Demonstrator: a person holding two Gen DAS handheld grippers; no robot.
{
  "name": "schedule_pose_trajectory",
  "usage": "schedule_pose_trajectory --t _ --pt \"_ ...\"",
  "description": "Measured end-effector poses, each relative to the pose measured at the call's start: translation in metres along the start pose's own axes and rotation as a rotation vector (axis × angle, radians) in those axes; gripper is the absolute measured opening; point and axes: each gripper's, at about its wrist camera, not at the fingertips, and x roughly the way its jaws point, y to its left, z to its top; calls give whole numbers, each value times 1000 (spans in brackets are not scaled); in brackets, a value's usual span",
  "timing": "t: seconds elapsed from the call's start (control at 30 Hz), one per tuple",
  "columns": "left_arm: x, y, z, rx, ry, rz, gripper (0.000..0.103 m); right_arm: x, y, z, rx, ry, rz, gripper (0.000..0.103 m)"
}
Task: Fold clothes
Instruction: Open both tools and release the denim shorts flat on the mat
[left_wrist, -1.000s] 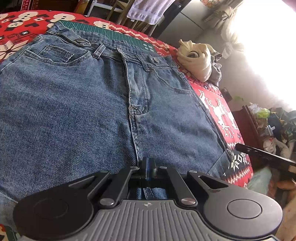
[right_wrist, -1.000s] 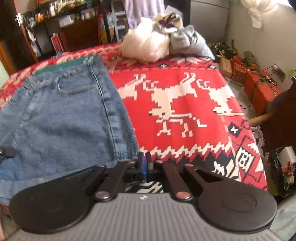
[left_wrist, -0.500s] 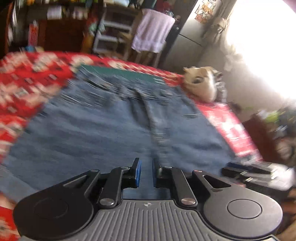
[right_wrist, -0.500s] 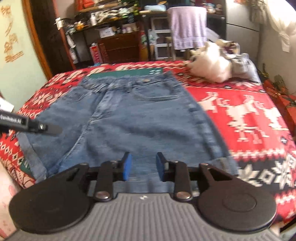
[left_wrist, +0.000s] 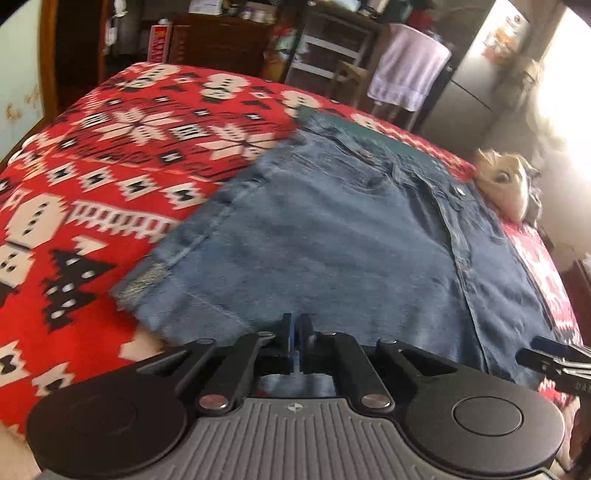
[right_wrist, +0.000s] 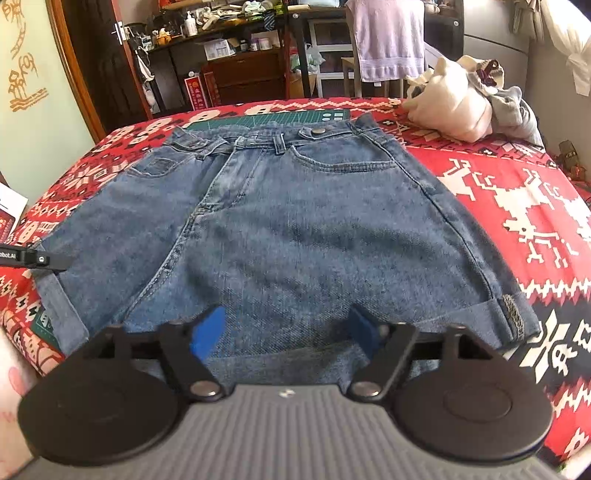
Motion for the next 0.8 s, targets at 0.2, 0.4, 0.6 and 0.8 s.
schedule_pose_trajectory --t 0.2,0.4,0.6,0.8 --pt "-4 0 -2 -3 3 18 2 5 5 -2 -38 11 -12 94" --pt "-12 -14 -2 69 -41 53 13 11 20 -6 -108 25 -55 102" --pt "-16 -22 2 134 -73 71 32 12 23 -6 -119 26 -70 102" --pt "-20 5 15 65 -95 114 28 14 23 -3 -124 37 -68 103"
